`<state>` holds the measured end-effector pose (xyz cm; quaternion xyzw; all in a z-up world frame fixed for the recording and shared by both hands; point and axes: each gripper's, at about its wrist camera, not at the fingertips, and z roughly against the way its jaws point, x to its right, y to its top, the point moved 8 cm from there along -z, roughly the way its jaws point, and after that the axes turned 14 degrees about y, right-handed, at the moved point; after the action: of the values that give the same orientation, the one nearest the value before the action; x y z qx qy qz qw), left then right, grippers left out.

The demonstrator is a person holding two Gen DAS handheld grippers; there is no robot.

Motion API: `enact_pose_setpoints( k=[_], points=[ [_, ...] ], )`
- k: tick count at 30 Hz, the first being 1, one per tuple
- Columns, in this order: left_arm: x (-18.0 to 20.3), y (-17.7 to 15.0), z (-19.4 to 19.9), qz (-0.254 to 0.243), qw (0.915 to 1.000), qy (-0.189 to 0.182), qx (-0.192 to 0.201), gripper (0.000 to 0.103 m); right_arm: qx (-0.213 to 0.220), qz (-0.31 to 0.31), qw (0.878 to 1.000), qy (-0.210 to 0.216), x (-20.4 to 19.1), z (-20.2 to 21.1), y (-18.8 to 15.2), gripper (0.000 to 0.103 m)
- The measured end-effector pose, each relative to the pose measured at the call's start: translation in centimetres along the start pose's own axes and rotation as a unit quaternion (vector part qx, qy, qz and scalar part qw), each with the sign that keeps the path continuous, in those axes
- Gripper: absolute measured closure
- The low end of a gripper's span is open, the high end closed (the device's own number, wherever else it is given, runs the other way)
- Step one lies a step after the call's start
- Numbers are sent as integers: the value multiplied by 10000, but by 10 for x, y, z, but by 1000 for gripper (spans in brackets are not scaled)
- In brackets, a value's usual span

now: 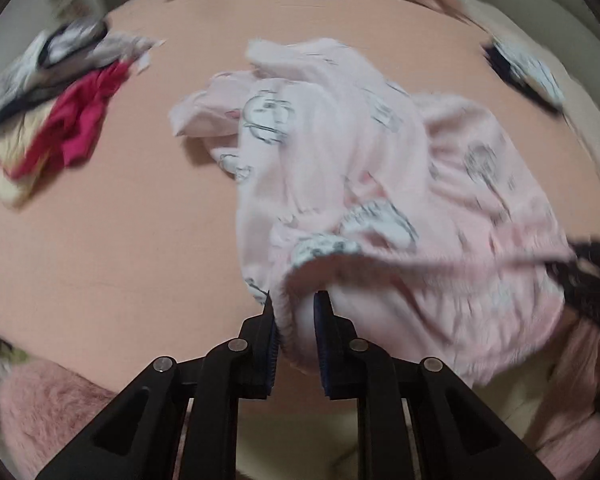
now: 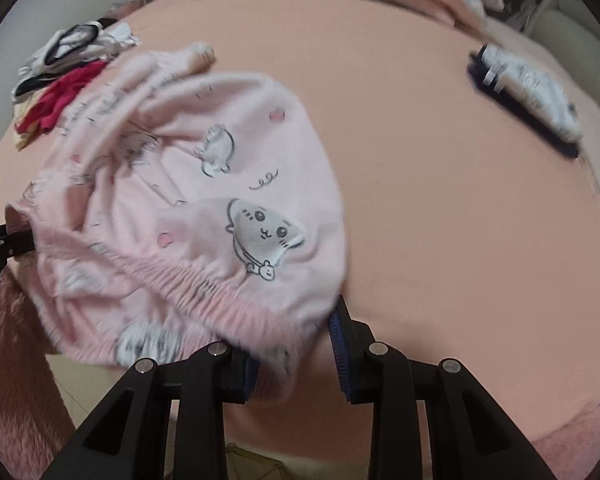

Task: Fold clothes
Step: 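Pull the pink garment off the pile onto open bed with both grippers, then lift the garment by its waistband and lay it flat with both grippers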

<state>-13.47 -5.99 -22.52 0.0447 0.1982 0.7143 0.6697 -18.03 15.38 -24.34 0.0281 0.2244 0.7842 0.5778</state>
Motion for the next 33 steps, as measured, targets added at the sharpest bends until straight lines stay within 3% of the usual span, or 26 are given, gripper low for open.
enact_pose_setpoints(
  k=[1,2,4,7,10,14,15,17,18,19,20,22,24,26,28,29,31,33],
  points=[
    [-5,8,5,145,9998,32,96,100,102,51,9999,-69,1,9,7,95],
    [-12,20,22,268,9989,-5,375,100,203,102,9996,-137,1,17,14,100],
    [-25,46,60,402,9947,-78,946,100,592,77,9975,-390,11,48,31,100],
    [-34,75,120,301,9848,-89,1709,100,1306,-97,9906,-400,19,108,64,100],
    [-43,84,196,543,9662,-629,2440,100,2061,-118,9780,-312,5,178,78,100],
    [-62,75,301,731,9279,-1321,3410,99,2998,2,9537,262,-30,285,79,100],
    [-63,73,316,714,9240,-1392,3488,99,3223,98,9459,357,-37,311,80,100],
    [-64,78,324,714,9253,-1472,3421,98,3511,239,9348,487,-43,350,74,100],
    [-58,80,316,678,9294,-1488,3310,98,3487,193,9357,499,-41,354,75,100],
    [-51,81,304,618,9362,-1490,3123,98,3445,134,9373,506,-38,357,76,100],
    [-37,82,277,529,9486,-1471,2753,98,3322,81,9423,395,-32,347,77,100],
    [-15,97,218,401,9659,-1484,2081,99,2759,-43,9612,-34,0,300,88,100],
    [-1,124,188,372,9716,-1428,1847,99,2475,-96,9687,-171,18,271,104,100],
    [2,165,206,368,9667,-1356,2139,99,2396,-76,9705,-263,33,262,130,100],
    [-5,201,260,395,9488,-1419,2796,99,2753,34,9607,-365,34,297,169,99],
    [-12,215,294,417,9358,-1358,3225,99,3013,52,9528,-371,31,322,183,99],
    [-29,235,366,468,9023,-1148,4130,99,3721,195,9275,-291,19,386,206,100],
    [-38,235,409,407,8812,-1011,4601,98,4271,304,9029,-382,9,436,214,100]
  ],
)
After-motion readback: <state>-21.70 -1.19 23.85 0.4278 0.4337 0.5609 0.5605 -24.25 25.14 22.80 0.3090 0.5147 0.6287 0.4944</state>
